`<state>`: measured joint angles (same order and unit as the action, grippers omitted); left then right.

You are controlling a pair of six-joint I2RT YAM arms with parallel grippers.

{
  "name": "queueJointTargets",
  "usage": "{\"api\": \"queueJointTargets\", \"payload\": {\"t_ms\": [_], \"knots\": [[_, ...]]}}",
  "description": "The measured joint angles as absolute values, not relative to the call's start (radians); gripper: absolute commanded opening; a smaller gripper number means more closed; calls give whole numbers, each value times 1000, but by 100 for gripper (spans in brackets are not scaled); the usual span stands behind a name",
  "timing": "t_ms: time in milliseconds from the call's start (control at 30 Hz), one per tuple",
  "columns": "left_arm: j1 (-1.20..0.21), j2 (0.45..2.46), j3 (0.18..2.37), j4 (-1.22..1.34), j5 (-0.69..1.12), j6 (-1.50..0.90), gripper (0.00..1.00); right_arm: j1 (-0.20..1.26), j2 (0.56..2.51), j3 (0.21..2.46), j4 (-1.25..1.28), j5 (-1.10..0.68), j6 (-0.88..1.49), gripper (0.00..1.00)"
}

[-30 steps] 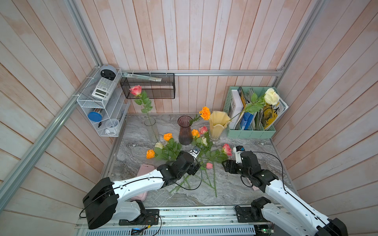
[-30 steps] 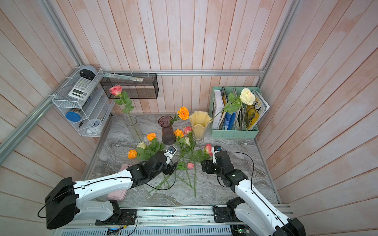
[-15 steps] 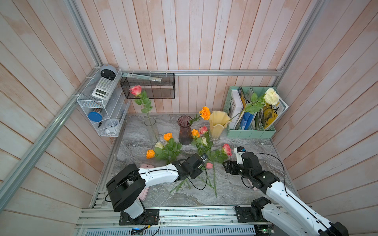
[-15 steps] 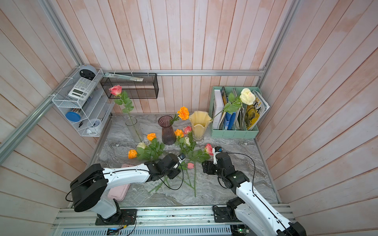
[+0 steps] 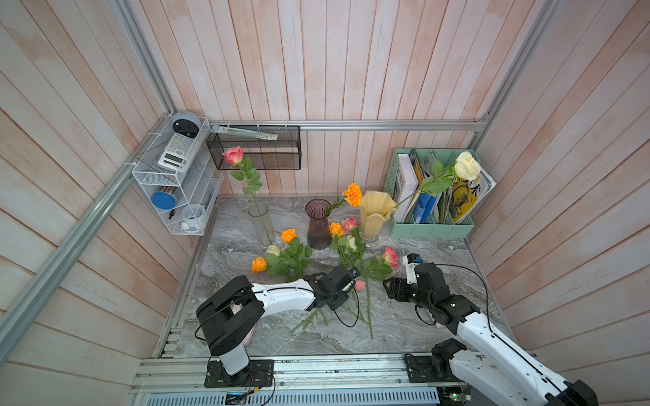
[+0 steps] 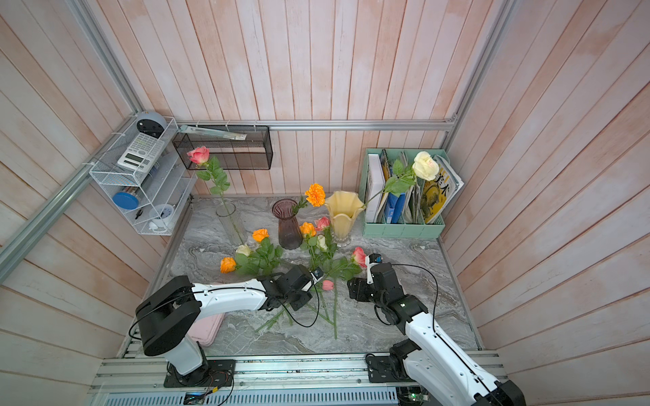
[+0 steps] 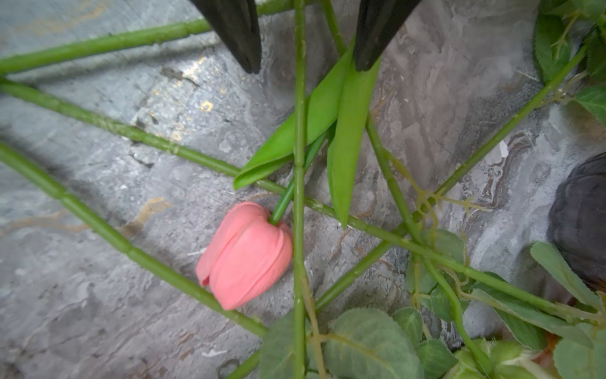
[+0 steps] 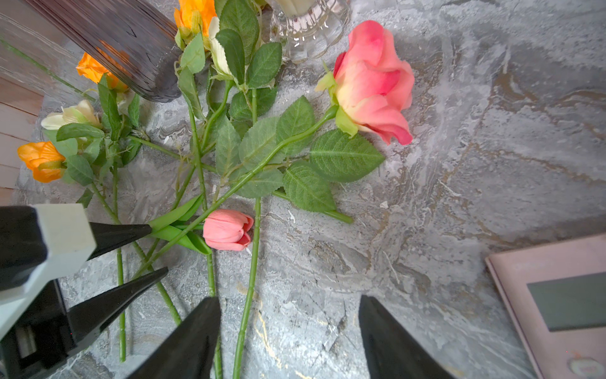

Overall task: Arrange the flowers in different vases according to their colors
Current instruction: Pick up the flower at the center of the board.

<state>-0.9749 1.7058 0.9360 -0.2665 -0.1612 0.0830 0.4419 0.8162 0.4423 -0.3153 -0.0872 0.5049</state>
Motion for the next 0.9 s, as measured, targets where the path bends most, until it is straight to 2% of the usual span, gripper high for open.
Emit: {"api": "queueJointTargets", "payload": {"t_ms": [267,467,733,900], "knots": [[-974,1747,960,-274,-162,84,39,439,815,424,-315,-87,505,73],[-974,1747,964,-275,-167,82,36,437,808,424,-314,-87,505,73],[-1011,1738,964,-284,-183,72,19,435,797,411,-308,-87,505,73],[-1010,1738,964,-293,-186,61,13,435,792,408,-308,-87,505,73]]}}
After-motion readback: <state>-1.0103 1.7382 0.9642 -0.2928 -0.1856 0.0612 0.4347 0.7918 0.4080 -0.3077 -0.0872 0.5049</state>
